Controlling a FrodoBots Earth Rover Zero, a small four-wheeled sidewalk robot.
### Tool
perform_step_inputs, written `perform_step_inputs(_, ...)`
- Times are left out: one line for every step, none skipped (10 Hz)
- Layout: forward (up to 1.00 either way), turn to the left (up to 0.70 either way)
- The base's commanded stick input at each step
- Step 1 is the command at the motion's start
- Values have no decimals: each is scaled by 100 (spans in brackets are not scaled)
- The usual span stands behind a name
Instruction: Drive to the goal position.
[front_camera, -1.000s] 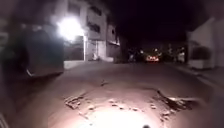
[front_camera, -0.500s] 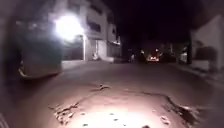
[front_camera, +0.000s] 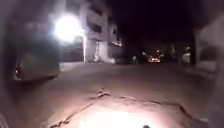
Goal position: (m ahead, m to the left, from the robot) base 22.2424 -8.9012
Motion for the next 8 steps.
perform_step_inputs(70, -35)
perform_step_inputs(70, -35)
perform_step_inputs(70, -35)
perform_step_inputs(70, -35)
perform_step_inputs(70, -35)
perform_step_inputs(70, -35)
perform_step_inputs(70, -35)
perform_step_inputs(70, -35)
